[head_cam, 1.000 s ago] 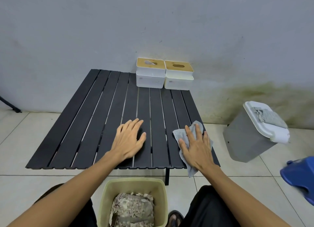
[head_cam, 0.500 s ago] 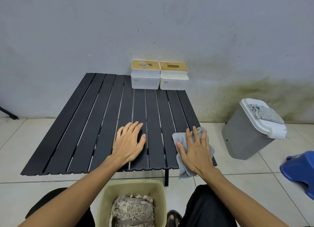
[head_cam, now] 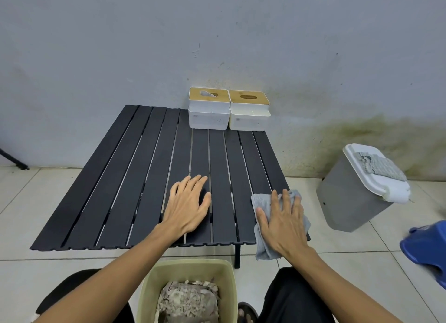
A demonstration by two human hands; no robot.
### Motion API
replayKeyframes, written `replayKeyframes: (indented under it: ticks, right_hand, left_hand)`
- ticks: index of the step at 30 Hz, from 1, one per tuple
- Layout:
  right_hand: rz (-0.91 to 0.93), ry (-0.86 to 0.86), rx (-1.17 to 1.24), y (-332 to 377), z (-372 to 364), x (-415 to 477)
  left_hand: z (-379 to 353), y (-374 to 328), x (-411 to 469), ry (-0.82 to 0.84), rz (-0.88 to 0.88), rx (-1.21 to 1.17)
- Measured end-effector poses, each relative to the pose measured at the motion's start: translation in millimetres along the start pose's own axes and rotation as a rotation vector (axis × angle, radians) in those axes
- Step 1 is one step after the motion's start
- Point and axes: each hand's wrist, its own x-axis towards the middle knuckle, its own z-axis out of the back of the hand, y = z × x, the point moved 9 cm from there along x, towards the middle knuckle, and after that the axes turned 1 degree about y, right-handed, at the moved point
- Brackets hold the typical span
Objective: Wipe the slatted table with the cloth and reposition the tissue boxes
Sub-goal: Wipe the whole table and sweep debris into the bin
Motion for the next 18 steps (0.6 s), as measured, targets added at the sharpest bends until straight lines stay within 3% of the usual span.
replayKeyframes:
  ticks: [8, 13, 18]
  right_hand:
    - [0.115, -0.134, 0.043, 24, 26, 12]
    - [0.248, -0.234, 0.315, 70, 45, 43]
    - [0.18, -0.189, 0.584, 107, 66, 111]
  left_hand:
    - [7, 2, 9, -0.017, -0.002, -0.007]
    - [25, 6, 29, -0.077, 0.03, -0.139]
    - [58, 18, 80, -0.146, 0.125, -0.4]
